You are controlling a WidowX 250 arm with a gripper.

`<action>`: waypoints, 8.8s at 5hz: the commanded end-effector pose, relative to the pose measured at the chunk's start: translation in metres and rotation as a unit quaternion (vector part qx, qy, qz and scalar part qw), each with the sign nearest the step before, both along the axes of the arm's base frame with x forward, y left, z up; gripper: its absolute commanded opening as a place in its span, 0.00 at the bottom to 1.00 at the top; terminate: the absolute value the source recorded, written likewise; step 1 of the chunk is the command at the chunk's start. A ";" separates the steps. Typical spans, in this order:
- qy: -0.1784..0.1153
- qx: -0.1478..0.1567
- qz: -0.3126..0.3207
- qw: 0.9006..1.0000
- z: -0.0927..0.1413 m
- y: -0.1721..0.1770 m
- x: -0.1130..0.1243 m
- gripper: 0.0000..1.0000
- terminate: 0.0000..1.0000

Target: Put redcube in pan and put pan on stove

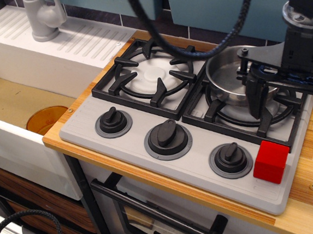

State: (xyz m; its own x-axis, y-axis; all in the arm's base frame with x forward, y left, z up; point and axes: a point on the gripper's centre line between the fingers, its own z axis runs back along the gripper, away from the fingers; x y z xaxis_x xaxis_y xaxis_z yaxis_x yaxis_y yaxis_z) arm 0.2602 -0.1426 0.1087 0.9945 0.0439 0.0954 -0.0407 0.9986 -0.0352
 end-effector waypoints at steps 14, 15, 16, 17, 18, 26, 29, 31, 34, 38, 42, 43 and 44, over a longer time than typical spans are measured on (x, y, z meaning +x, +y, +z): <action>-0.067 -0.002 0.002 0.998 -0.067 -0.008 0.003 0.00 0.00; -0.056 0.007 0.001 0.998 -0.054 -0.006 0.002 0.00 0.00; -0.035 0.023 -0.002 0.999 -0.023 0.000 0.002 0.00 0.00; -0.014 0.036 -0.010 0.999 0.007 0.007 0.008 0.00 0.00; -0.001 0.043 -0.026 0.999 0.026 0.016 0.029 0.00 0.00; -0.026 0.021 -0.078 0.996 -0.006 0.030 0.111 1.00 0.00; -0.025 0.029 -0.070 0.997 0.007 0.024 0.099 1.00 0.00; -0.027 0.067 -0.093 0.993 0.035 0.060 0.106 1.00 0.00; -0.046 0.072 -0.112 0.990 0.024 0.108 0.109 1.00 0.00; -0.072 0.050 -0.105 0.991 -0.023 0.120 0.104 1.00 0.00; -0.084 0.018 -0.097 0.992 -0.058 0.098 0.106 0.00 0.00; -0.070 -0.003 -0.108 0.992 -0.058 0.093 0.108 0.00 0.00; -0.069 0.009 -0.133 0.989 -0.062 0.094 0.111 0.00 0.00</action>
